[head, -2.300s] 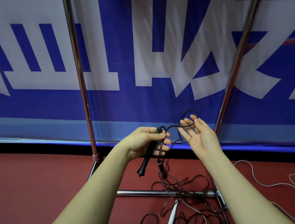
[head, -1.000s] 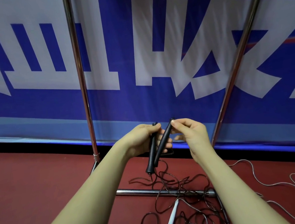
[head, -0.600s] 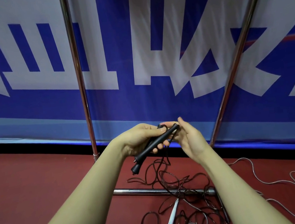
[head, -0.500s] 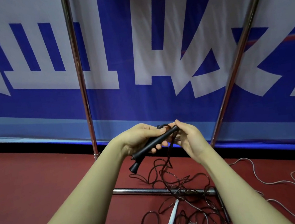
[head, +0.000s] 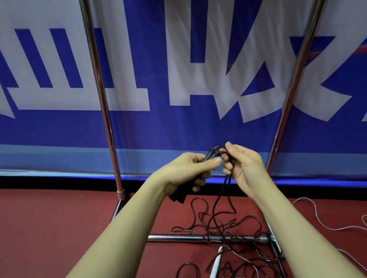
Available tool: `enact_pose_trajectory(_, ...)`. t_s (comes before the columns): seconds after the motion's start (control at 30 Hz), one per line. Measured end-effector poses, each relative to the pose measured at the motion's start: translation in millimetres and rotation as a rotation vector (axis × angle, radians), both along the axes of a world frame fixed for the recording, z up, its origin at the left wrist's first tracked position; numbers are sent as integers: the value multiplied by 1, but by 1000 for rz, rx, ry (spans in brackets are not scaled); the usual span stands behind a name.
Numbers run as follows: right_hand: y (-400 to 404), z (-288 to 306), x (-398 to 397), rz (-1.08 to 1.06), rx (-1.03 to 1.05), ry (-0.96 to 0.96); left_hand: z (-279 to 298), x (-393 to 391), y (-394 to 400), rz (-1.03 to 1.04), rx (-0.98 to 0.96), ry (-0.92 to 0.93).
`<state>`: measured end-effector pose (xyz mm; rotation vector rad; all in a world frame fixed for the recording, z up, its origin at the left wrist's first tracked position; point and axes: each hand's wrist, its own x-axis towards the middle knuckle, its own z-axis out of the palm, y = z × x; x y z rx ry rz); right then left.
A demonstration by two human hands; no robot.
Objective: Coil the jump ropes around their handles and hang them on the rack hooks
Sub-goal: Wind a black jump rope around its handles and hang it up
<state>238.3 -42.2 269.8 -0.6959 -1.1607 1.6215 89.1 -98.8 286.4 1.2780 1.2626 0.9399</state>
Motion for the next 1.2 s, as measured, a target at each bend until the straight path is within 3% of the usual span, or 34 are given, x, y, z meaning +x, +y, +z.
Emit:
enact_pose_trajectory(0.07,1,3,2,51,-6,47,0,4,-1,28,80,114)
enact_pose_trajectory(0.27,0,10,10,162,4,-58,-5,9,3,210,224,136)
enact_pose_trajectory(0.37,0,12,13,216,2,-93,-5,11,5,292,237,3)
enact_pose_trajectory(0.6,-9,9,11,348,-14,-232,7,7,11,548,148,-515)
enact_pose_trajectory(0.73,-17,10,4,460,-23,-225,4,5,12,598,160,-487)
enact_pose_trajectory(0.9,-18,11,3,565,27,-291,2,5,21,858,160,-447)
enact_pose_trajectory(1.07,-10,10,6,455,56,-357,8,0,22,920,221,-675)
enact_pose_trajectory(1.2,-8,9,-3,152,172,-410,12,-1,24,941,260,-843)
